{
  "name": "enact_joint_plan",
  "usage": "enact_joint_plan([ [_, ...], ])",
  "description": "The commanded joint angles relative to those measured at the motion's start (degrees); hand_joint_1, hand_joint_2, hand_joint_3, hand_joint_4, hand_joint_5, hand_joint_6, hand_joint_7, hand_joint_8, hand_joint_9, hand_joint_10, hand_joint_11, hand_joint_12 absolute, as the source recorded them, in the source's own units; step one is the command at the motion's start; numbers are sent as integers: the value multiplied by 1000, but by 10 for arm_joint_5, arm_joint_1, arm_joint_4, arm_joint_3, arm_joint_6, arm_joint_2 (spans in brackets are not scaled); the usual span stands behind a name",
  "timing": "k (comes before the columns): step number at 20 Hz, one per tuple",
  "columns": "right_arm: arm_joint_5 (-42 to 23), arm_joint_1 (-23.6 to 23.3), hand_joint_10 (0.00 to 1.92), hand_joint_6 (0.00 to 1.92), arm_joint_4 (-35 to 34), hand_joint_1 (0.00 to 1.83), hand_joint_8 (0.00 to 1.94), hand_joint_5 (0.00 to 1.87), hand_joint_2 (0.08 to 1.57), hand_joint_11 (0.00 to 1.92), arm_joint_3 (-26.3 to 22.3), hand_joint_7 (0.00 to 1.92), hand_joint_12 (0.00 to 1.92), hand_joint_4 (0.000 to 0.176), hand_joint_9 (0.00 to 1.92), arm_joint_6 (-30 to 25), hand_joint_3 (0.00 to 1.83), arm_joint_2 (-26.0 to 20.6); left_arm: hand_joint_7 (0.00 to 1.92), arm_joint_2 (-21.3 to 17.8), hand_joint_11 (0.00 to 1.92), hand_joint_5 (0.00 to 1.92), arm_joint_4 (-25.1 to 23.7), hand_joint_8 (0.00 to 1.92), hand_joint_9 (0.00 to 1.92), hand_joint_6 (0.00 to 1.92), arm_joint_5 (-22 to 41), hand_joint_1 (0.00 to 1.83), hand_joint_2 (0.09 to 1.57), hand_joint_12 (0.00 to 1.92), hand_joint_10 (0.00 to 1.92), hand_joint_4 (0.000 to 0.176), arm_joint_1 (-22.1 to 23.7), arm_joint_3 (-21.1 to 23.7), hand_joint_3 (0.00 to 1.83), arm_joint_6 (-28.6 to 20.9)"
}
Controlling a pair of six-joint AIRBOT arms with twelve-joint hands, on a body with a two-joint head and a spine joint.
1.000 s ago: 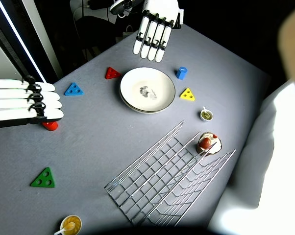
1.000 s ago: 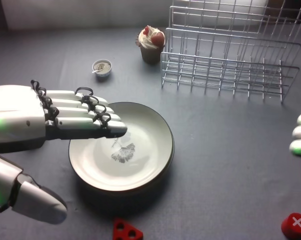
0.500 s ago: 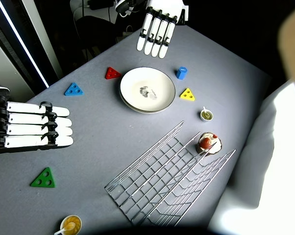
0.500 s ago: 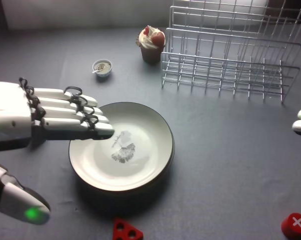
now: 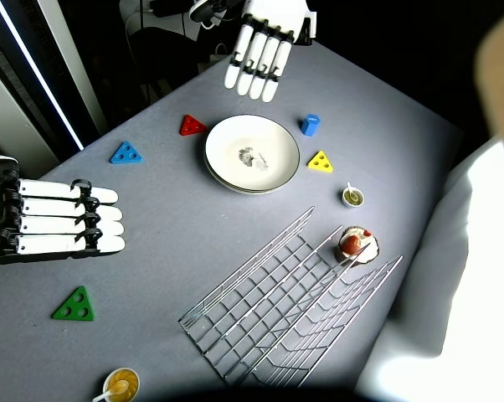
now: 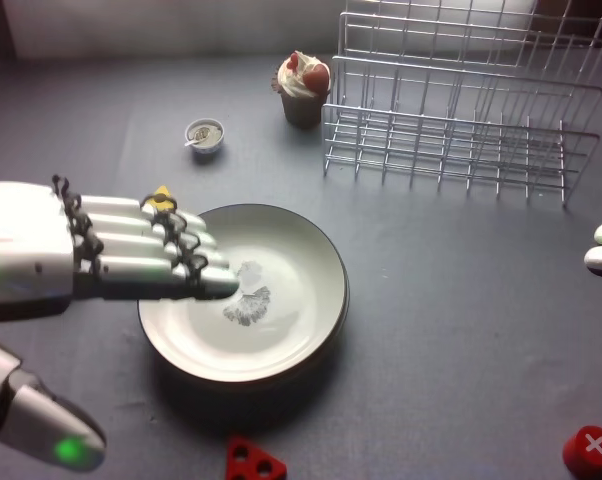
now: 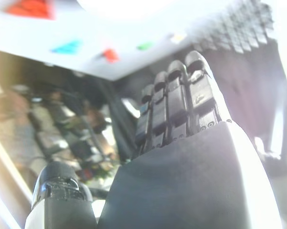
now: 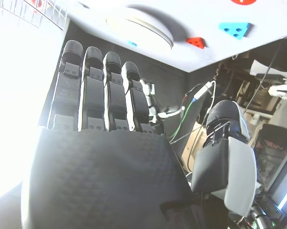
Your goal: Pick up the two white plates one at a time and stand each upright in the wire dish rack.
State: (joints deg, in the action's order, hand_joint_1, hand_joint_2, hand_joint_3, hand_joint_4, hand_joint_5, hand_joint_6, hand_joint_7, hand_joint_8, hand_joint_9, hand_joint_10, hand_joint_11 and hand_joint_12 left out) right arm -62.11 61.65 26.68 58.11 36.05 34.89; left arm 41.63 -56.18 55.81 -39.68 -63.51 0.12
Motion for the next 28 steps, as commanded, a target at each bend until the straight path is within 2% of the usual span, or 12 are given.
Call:
enact_joint_plan([
  [1, -54, -6, 0, 1, -24, 4, 2, 198, 993, 231, -1, 212, 21, 0, 216, -1, 2, 1, 158, -3, 100, 123, 37, 9, 147, 7, 45, 0, 947, 74, 9, 0, 5, -1, 0, -1],
  [7, -51, -6, 0, 0, -18, 44, 0, 188, 987, 195, -1, 177, 3, 0, 175, 0, 0, 3, 147, -15, 87, 123, 17, 9, 134, 5, 46, 0, 946, 60, 11, 0, 6, -2, 0, -1],
  [10, -50, -6, 6, 9, -16, 41, 9, 214, 979, 226, -1, 208, 15, 0, 196, 0, 0, 4, 126, -20, 74, 110, -37, 0, 110, 0, 47, 0, 946, 51, 0, 0, 15, -2, 0, -1],
  [17, -50, -6, 20, 7, -16, 0, 18, 219, 994, 265, 2, 254, 24, 0, 256, 0, 3, 7, 126, -17, 82, 87, -65, 5, 121, 4, 18, 0, 946, 46, 4, 0, 15, -13, 0, -1],
  [19, -50, -6, 11, 3, -16, 6, 6, 229, 997, 295, 2, 283, 27, 0, 294, 0, 0, 7, 130, -15, 77, 95, -66, 5, 123, 7, -5, 0, 949, 42, 4, 0, 15, -12, 0, -1],
  [28, -50, -6, 0, 3, -16, 18, 1, 223, 999, 259, 2, 253, 7, 0, 243, 4, 1, 9, 160, -2, 108, 122, -95, 10, 154, 10, -86, 0, 967, 48, 10, 0, 15, -12, 4, -1],
])
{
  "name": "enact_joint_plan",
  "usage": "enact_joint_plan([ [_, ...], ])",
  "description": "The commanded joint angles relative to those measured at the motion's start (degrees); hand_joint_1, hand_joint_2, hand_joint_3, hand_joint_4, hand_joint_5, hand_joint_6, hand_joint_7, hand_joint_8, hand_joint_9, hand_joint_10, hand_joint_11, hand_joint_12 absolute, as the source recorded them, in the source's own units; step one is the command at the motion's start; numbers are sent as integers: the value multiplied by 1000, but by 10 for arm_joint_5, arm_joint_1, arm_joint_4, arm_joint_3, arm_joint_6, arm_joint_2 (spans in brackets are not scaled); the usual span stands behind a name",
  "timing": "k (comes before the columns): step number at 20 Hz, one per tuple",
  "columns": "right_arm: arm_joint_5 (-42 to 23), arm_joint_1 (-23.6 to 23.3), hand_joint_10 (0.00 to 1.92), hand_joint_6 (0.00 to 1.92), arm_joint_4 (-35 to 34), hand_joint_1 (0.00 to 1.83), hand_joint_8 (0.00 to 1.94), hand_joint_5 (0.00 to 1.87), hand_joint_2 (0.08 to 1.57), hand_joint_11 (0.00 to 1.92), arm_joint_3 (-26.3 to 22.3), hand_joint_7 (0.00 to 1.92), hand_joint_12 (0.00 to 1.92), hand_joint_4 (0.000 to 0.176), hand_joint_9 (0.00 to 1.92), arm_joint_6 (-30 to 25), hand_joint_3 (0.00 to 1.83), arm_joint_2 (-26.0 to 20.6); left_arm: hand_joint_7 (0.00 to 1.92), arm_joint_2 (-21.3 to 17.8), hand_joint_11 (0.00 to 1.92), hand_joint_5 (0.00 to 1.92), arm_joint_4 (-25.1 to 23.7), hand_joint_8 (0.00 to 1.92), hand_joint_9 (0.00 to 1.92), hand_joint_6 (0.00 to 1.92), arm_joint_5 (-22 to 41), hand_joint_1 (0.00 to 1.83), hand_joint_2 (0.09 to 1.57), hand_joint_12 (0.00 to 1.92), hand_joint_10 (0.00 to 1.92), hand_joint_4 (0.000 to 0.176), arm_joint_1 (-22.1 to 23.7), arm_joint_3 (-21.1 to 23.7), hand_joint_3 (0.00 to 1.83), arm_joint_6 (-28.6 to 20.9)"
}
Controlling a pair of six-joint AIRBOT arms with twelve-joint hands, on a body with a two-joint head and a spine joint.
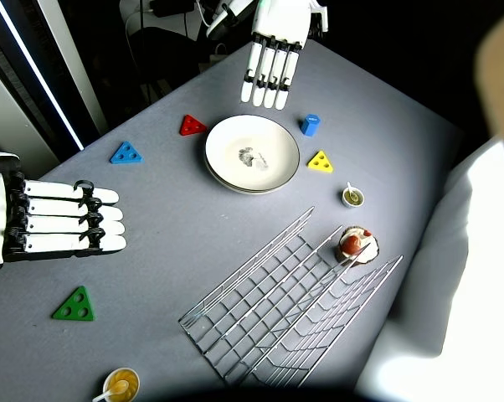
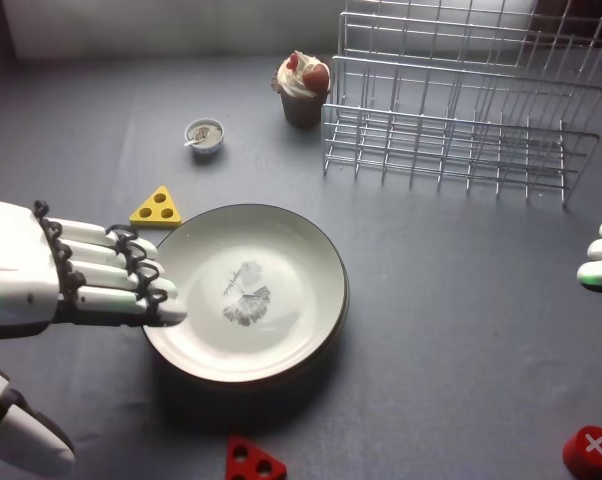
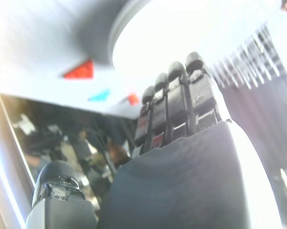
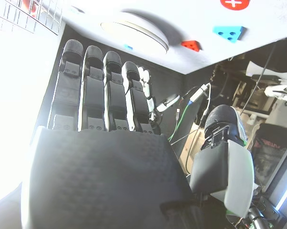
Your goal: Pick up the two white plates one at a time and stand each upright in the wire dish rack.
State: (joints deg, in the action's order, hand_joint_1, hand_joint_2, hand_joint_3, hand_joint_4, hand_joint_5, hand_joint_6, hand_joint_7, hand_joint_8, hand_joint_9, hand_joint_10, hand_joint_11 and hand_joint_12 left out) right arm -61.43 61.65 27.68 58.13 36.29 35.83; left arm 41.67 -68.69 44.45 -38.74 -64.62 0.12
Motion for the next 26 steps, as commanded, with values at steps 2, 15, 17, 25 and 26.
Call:
enact_joint_plan([
  [2, -57, -6, 8, 9, -26, 33, 8, 245, 996, 269, 2, 280, 10, 0, 270, 2, 0, 0, 143, 3, 100, 115, 30, 5, 134, 7, 21, 0, 965, 42, 4, 0, 5, -1, 3, -1],
  [15, -57, -4, 0, 4, -26, 0, 1, 216, 975, 258, 4, 235, 6, 0, 231, 6, 0, 2, 132, 48, 94, 111, 15, 0, 113, 1, -4, 0, 963, 29, 0, 0, -27, -27, 0, -1],
  [17, -57, -4, 0, 0, -26, 0, 0, 192, 984, 245, 4, 207, 1, 0, 210, 6, 1, 3, 143, 51, 120, 125, 15, 5, 123, 7, -13, 0, 963, 38, 4, 0, -27, -29, 0, -1],
  [25, -57, -4, 7, 4, -25, 0, 6, 167, 989, 249, 5, 203, 6, 0, 213, 8, 0, 3, 126, 69, 116, 110, 18, 3, 120, 1, -50, 0, 961, 31, 4, 0, -38, -34, 0, -1],
  [26, -57, -4, 7, 5, -25, 0, 6, 169, 996, 243, 5, 204, 3, 0, 213, 8, 3, 4, 139, 70, 117, 121, 16, 9, 125, 6, -53, 0, 962, 31, 6, 0, -41, -35, 0, -1],
])
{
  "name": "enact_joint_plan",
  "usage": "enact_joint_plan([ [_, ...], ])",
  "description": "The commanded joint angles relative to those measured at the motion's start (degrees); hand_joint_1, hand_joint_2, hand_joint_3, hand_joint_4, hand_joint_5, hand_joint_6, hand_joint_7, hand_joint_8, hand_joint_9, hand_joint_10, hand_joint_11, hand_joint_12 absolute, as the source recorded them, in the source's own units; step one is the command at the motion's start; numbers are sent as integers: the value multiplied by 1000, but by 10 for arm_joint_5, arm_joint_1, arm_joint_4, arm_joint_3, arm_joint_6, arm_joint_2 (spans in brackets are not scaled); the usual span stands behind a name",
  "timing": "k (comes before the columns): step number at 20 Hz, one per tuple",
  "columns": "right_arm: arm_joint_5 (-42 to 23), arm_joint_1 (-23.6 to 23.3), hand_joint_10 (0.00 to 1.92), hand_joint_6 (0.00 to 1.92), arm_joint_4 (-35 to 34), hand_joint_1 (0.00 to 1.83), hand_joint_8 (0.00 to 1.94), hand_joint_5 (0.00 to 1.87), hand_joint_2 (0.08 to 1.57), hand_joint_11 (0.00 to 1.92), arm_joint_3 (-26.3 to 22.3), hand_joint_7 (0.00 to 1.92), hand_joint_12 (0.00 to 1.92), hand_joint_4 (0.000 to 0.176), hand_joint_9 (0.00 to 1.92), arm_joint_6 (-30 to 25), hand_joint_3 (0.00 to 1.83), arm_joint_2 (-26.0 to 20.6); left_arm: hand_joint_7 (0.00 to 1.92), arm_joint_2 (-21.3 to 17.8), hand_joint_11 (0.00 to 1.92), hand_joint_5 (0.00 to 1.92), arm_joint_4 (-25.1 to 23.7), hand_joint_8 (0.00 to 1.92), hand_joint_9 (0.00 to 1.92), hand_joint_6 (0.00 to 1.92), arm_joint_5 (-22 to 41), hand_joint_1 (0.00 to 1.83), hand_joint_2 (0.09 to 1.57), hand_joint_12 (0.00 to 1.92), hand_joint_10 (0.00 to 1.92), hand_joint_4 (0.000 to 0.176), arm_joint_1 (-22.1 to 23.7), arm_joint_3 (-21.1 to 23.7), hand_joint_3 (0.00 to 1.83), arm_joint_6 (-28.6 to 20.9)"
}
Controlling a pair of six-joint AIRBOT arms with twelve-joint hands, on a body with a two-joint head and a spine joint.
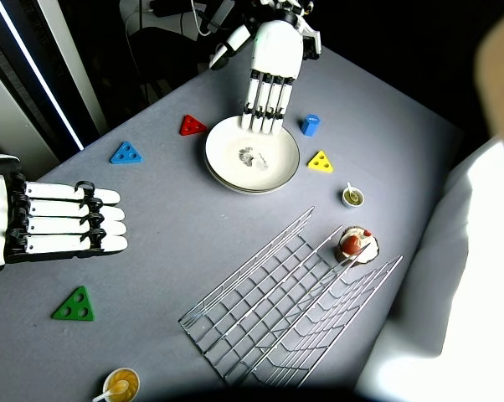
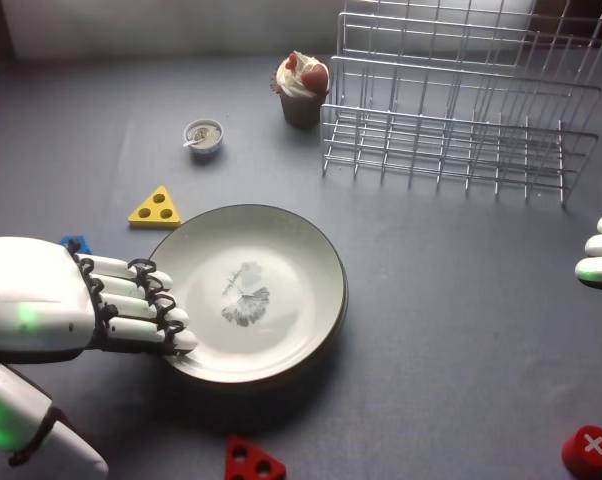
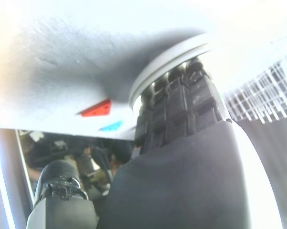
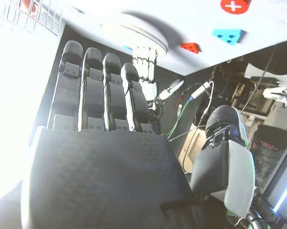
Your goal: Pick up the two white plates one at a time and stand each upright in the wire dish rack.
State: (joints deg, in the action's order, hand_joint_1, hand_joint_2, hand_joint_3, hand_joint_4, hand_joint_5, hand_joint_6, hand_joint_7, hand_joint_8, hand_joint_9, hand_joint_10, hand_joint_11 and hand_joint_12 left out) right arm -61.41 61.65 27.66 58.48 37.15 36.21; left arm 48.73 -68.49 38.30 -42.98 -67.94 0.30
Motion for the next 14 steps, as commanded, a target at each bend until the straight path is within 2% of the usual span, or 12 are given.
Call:
enact_joint_plan([
  [1, -57, -5, 6, 5, -25, 0, 6, 170, 995, 241, 0, 203, 3, 0, 213, 0, 2, 0, 149, 2, 141, 125, 13, 11, 142, 6, 5, 0, 965, 40, 11, 0, -3, -4, 1, -3],
  [9, -24, -9, 0, 1, -22, 7, 0, 173, 992, 193, -8, 200, 0, 0, 186, 0, 2, 0, 156, 20, 126, 119, 3, 5, 136, 0, -3, 0, 963, 28, 4, 0, -16, -19, 0, -3],
  [14, 30, -69, 13, 2, 20, 41, 6, 166, 987, 224, -2, 202, 19, 0, 210, 0, 0, 27, 156, 32, 126, 132, 12, 1, 138, 4, -9, 0, 970, 26, 2, 0, -14, -15, 2, -3],
])
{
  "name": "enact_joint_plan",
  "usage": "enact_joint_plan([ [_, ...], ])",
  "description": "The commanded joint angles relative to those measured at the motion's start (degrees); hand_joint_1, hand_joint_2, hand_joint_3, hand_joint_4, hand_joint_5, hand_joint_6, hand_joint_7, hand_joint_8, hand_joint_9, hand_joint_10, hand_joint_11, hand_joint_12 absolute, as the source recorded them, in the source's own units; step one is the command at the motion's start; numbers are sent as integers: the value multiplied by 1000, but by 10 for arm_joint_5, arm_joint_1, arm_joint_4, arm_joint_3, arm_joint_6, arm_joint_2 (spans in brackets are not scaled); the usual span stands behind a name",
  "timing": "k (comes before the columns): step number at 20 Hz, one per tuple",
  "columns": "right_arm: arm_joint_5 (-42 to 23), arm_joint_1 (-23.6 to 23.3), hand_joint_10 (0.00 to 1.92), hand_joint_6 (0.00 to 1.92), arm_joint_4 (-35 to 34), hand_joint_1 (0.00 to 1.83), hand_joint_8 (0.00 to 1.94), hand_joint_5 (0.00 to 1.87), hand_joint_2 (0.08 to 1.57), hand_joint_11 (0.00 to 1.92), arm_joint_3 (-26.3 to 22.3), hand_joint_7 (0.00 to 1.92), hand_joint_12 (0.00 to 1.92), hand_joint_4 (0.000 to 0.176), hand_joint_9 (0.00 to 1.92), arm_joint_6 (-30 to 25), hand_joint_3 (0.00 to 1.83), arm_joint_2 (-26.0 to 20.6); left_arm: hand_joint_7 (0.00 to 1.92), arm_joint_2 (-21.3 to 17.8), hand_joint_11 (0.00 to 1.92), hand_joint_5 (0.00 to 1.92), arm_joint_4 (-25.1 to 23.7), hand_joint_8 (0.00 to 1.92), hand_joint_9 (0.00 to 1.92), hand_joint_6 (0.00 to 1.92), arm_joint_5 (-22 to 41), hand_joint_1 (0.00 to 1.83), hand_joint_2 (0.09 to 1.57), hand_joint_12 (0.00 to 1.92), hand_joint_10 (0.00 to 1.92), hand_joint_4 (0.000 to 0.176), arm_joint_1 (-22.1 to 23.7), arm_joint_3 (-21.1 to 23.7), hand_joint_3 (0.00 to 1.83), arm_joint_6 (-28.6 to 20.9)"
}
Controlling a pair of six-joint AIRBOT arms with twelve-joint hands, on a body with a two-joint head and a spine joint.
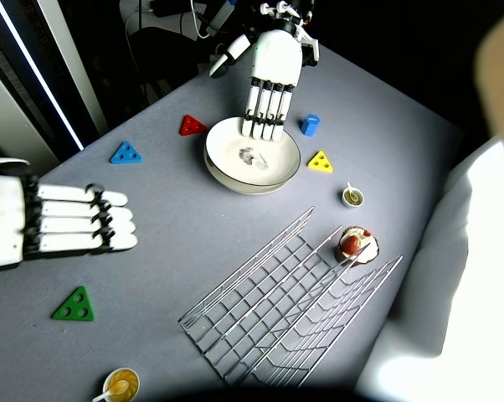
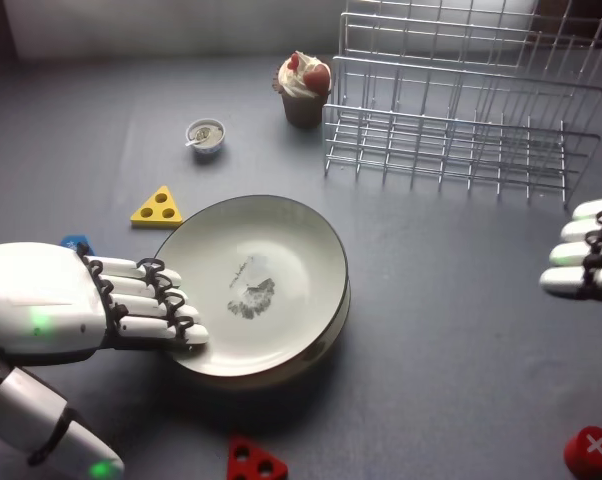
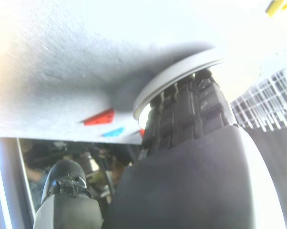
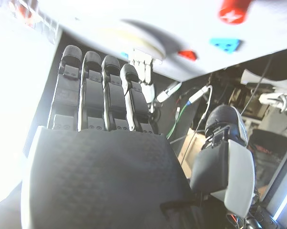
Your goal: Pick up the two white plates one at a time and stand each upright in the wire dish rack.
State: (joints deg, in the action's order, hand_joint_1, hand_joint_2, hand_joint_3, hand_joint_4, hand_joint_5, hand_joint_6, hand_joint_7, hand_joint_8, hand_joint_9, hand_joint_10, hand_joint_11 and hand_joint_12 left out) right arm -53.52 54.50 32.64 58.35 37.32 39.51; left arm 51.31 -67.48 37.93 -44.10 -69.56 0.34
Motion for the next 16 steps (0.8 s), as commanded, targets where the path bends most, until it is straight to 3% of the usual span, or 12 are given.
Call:
enact_joint_plan([
  [1, -39, -12, 8, 5, -22, 75, 5, 208, 977, 251, 3, 237, 23, 0, 241, -1, 0, 3, 144, 10, 128, 121, 3, 0, 131, 0, -6, 0, 967, 26, 0, 0, -1, 2, 1, -3],
  [5, 2, -86, 0, 1, -18, 32, 0, 164, 999, 163, 14, 188, 0, 0, 174, 0, 7, 34, 127, 24, 99, 95, 2, 2, 109, 4, -14, 0, 964, 12, 0, 0, 7, 14, 0, -3],
  [9, 43, -153, 6, 4, -17, 13, 4, 151, 997, 205, 24, 175, 18, 0, 174, 4, 2, 54, 124, 40, 113, 116, -4, 0, 108, 5, -32, 0, 975, 17, 0, 0, 25, 29, 3, -3],
  [14, 69, -183, 1, 1, -18, 209, 0, 211, 922, 253, 22, 213, 24, 0, 218, 32, 0, 57, 151, 50, 130, 138, -10, 9, 129, 9, -43, 0, 959, 21, 7, 0, 44, 45, 0, -3],
  [16, 69, -185, 5, 6, -17, 439, 4, 192, 868, 279, 18, 210, 32, 0, 220, 66, 0, 66, 148, 53, 149, 141, -10, 4, 128, 7, -47, 0, 964, 28, 4, 0, 46, 47, 0, -3],
])
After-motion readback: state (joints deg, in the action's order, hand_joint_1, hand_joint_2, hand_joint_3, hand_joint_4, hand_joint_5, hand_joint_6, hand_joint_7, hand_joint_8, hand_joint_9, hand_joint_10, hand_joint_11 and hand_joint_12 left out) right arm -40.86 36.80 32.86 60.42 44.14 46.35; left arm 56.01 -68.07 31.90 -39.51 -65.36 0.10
